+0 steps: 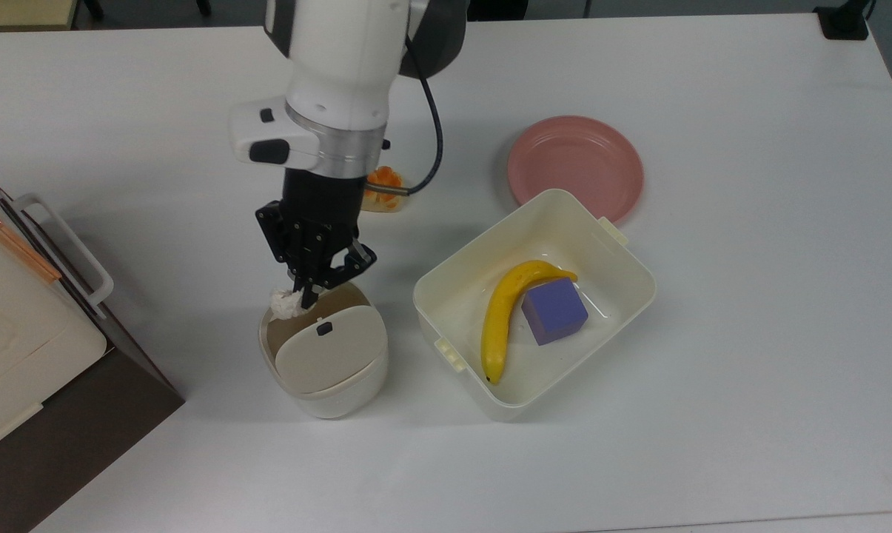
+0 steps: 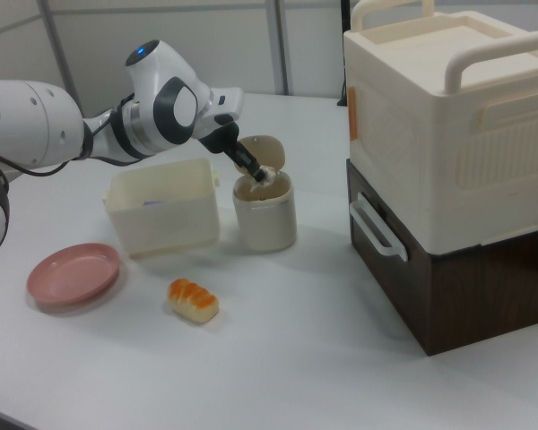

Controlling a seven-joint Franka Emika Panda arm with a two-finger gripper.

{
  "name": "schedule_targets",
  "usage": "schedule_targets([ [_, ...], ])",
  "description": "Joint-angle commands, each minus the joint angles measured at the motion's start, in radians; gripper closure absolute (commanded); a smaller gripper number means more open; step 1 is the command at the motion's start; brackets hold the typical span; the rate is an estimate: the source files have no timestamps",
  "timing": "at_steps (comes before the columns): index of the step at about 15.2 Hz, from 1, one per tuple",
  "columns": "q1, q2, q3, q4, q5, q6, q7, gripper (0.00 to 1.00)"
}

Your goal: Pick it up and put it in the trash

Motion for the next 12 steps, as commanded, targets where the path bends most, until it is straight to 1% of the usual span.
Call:
schedule_targets([
  [1,0.013,0.02,-0.002,0.008,-0.038,0.02,0.053,0.65],
  [2,0.013,0.02,0.003,0.008,-0.041,0.02,0.053,0.52],
  [6,0.012,0.018,0.005,0.008,-0.047,0.019,0.049,0.28],
  [8,0.009,0.012,0.005,0.008,-0.046,0.017,0.026,0.28],
  [11,-0.002,-0.026,0.006,-0.003,-0.018,-0.013,-0.089,0.28],
  [12,-0.004,-0.031,0.006,-0.003,0.008,-0.065,-0.159,0.28],
])
